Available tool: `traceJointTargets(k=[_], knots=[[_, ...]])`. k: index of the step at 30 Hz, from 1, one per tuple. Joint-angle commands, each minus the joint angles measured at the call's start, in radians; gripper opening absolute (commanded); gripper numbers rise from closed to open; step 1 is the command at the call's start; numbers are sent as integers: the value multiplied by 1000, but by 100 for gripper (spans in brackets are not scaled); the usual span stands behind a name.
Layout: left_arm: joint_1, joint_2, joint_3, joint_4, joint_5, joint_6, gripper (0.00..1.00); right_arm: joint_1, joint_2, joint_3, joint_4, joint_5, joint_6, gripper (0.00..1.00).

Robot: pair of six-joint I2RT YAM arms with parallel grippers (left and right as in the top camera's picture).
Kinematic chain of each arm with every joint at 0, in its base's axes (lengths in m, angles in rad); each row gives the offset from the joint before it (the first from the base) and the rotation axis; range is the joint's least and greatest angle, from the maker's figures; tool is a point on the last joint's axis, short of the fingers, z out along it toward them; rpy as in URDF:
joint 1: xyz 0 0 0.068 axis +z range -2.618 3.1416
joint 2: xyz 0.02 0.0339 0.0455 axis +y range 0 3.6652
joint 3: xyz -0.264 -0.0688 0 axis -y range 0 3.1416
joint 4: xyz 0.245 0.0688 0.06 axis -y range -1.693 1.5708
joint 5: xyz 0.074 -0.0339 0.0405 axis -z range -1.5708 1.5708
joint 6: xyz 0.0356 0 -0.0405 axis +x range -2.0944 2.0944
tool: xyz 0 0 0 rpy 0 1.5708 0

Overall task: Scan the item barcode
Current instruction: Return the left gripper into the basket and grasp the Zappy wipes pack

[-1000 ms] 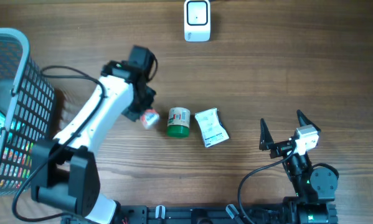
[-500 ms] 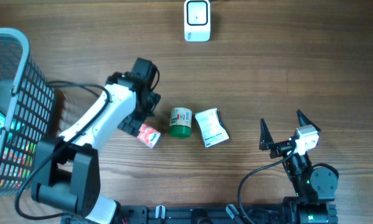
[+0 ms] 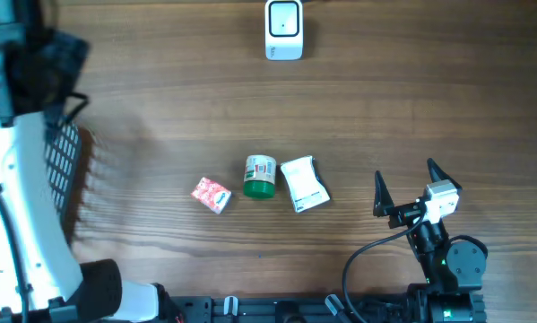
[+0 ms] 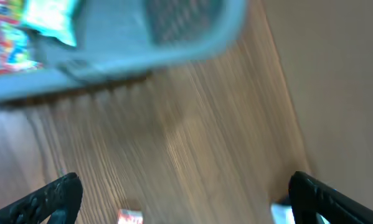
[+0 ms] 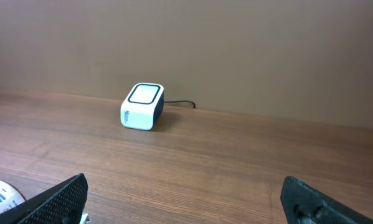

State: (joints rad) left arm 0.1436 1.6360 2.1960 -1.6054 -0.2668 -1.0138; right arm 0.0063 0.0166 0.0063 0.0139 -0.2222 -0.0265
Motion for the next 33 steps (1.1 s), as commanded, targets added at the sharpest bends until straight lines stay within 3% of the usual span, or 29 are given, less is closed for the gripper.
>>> traceJointTargets(k=[1,9,22,28,33], knots=[[143,2,14,-9,42,45,100,6,-5,-1,3,17,7,100],[386,4,14,-13,43,95,100,6,-5,-1,3,17,7,100],[404,55,14,76,82,94,100,6,-5,-1,3,17,6,100],[413,110,14,83,-58,94,100,6,-5,-1,3,17,6,100],[491,169,12,57,-89,95,100,6,-5,-1,3,17,7,100]])
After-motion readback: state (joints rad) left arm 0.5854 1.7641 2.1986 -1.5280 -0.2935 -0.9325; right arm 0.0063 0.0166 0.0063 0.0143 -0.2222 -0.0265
